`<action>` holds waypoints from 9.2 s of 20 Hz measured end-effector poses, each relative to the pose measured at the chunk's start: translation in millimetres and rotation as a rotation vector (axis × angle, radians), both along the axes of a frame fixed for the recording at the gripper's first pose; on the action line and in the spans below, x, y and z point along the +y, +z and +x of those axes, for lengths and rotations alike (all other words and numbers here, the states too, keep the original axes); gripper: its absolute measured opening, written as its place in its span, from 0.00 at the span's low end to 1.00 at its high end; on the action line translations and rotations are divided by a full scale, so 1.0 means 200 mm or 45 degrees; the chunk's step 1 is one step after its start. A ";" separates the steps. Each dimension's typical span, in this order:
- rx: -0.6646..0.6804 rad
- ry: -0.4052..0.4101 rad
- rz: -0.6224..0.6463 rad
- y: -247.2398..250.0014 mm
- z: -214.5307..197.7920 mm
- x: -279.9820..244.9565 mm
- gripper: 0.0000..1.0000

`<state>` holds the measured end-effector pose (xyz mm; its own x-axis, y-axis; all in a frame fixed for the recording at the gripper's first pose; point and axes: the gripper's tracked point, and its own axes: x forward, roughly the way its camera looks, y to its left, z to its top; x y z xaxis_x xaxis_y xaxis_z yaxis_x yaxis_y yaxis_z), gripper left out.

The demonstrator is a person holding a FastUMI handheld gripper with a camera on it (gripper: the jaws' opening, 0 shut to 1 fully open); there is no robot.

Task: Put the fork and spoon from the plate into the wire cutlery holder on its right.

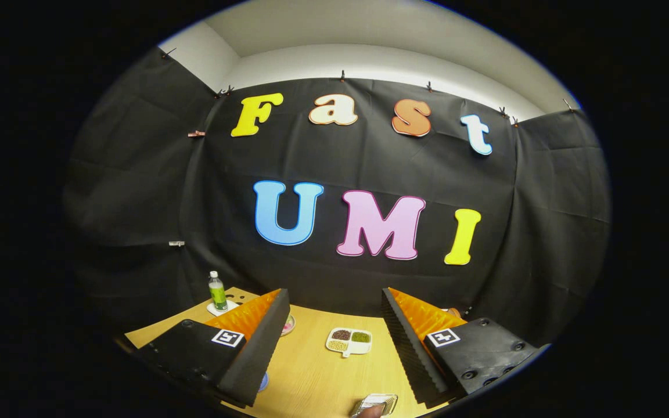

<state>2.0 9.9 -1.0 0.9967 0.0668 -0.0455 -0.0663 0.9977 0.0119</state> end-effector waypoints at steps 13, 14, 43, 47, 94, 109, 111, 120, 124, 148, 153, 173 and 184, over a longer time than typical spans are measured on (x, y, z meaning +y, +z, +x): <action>1.020 0.587 0.174 -1.17 -0.12 0.98 0.97; 1.087 0.598 0.203 -1.28 -0.13 1.02 0.95; 1.307 0.481 0.325 -1.74 0.07 1.03 0.09; 1.172 0.501 0.315 -1.48 0.07 0.72 0.09; 2.419 0.257 0.088 -1.94 -0.30 -0.52 0.12; 1.586 0.418 0.507 -1.41 0.02 0.12 0.61; 1.571 0.485 0.544 -1.35 0.00 0.33 0.62; 1.713 0.640 0.542 -1.54 -0.13 1.22 0.62; 1.741 0.596 0.449 -1.73 -0.11 1.41 0.62; 1.692 0.584 0.663 -1.70 -0.04 1.15 0.08; 1.608 0.597 0.724 -1.42 -0.11 0.80 0.08; 2.142 0.321 0.419 -1.54 -0.48 -0.48 0.08; 2.514 0.198 0.338 -1.84 -0.33 -0.49 0.08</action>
